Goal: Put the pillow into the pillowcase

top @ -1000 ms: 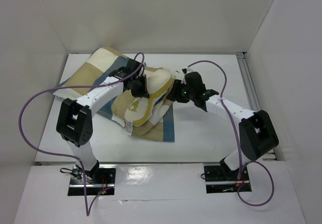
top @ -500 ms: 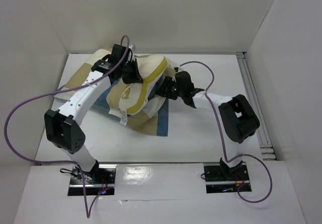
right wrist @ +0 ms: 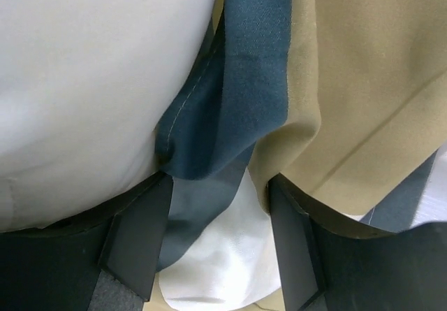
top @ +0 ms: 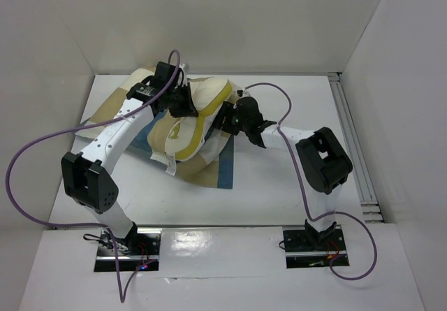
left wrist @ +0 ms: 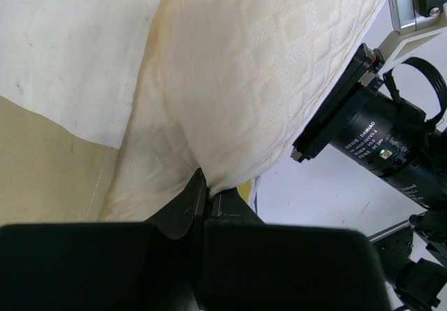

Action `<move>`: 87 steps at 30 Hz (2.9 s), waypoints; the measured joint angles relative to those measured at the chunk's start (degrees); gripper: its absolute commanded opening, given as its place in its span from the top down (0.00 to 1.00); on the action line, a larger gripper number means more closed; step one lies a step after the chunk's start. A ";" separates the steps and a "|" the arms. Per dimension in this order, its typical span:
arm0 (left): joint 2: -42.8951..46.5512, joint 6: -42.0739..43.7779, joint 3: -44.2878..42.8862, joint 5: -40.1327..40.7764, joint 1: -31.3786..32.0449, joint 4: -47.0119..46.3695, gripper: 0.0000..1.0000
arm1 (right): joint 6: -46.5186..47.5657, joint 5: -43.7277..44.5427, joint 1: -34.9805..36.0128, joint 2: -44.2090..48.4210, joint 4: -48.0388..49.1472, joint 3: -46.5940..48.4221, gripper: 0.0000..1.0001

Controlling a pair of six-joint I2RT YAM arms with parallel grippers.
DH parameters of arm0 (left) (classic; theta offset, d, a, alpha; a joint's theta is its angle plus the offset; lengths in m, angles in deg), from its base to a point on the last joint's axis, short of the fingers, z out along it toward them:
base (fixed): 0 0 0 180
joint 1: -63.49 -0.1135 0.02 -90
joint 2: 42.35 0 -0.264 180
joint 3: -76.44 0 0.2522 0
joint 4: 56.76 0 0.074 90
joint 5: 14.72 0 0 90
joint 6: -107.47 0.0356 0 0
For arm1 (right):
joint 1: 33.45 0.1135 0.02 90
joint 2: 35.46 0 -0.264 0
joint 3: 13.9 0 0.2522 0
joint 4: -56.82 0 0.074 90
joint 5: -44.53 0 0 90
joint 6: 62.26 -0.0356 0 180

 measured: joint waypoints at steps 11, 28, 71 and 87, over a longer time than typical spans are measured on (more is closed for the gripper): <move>0.00 0.15 0.00 -0.22 -0.52 0.63 1.00 | -0.98 5.01 2.08 6.47 -0.42 -3.76 0.53; 0.00 0.20 0.00 -0.61 -1.05 0.83 1.00 | -1.99 21.07 8.17 13.03 -1.84 -7.39 0.70; 0.22 0.24 0.00 -0.98 -1.18 1.22 1.00 | -13.40 13.31 3.45 -3.58 14.75 -6.19 1.00; 0.61 0.09 7.06 0.42 -0.22 -2.29 1.00 | -10.71 7.04 -5.84 19.04 9.60 -23.04 1.00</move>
